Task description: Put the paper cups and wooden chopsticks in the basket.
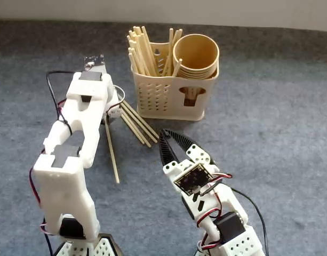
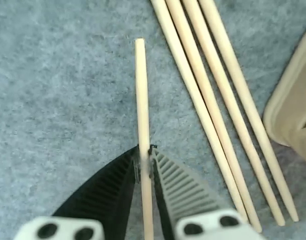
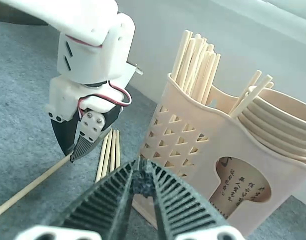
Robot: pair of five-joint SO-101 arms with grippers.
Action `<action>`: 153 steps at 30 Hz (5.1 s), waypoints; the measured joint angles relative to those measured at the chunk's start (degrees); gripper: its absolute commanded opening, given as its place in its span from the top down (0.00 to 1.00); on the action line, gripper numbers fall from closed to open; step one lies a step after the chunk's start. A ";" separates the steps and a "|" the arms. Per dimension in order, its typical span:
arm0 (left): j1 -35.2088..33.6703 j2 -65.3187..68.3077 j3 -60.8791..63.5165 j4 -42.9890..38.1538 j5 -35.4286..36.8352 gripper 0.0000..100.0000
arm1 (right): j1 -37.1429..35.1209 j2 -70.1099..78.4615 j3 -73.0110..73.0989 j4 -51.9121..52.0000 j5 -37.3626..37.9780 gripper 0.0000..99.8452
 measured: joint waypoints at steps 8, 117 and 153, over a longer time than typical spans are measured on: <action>0.00 -9.14 4.92 -1.93 0.00 0.99 | 0.00 0.00 0.00 0.00 0.00 0.99; 13.10 -45.27 23.21 -61.01 -7.12 0.86 | 0.00 0.00 0.00 0.00 0.00 0.99; 3.43 -78.24 51.87 -40.70 -7.12 0.99 | 0.00 0.00 0.00 0.00 0.00 0.99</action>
